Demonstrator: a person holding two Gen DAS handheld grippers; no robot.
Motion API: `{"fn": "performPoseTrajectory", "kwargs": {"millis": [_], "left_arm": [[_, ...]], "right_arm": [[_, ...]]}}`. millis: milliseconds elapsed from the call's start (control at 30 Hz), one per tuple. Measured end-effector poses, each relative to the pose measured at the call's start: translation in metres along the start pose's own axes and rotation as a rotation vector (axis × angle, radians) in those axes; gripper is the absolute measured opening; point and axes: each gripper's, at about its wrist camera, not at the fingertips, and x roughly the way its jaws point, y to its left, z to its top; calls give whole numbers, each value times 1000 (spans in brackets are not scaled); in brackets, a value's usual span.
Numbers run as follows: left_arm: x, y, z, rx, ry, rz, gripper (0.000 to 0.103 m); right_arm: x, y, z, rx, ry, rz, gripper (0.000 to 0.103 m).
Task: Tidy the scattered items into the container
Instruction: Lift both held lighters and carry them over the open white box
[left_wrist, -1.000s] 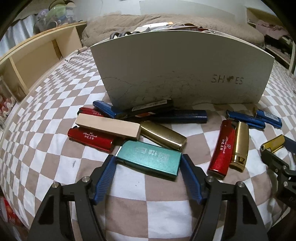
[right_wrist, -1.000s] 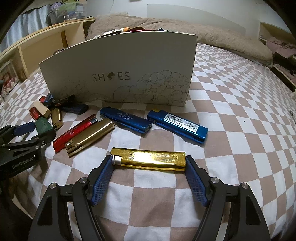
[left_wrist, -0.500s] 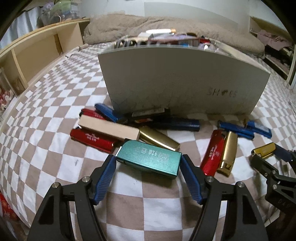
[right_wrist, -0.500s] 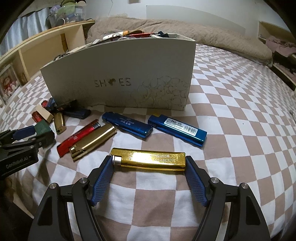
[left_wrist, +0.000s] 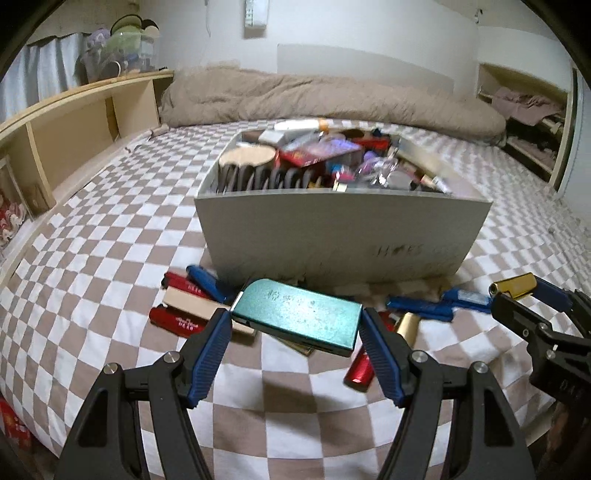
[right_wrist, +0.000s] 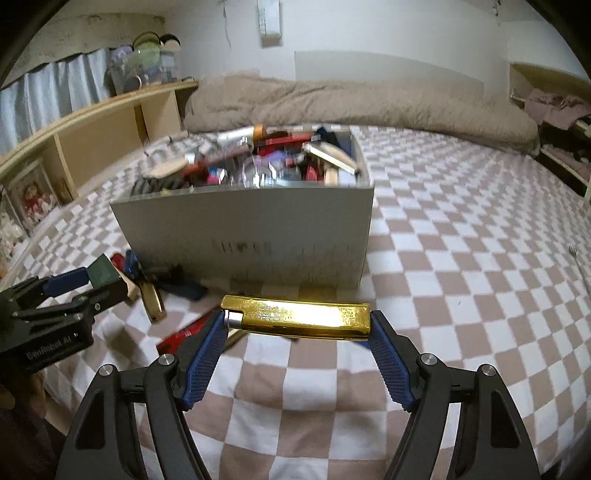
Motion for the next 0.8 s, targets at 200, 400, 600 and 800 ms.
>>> {"fn": "performPoseTrajectory", "kwargs": {"millis": [200,400,600,800], "left_arm": [[-21,-2,11,-6,-55,-14,71],[-41,-1,21,-16,-108,-25,71],[-64,2,32,-21,-166,-31,71],[-81,8,45,-13,-199,-25,71]], "right_arm": [[-16,2,13,-6,-50,-1,77],[-34,8,22,-22,-85,-1,77],[-53,19,35,-43,-139,4,77],[-70,31,55,-64,-184,43,77]]}}
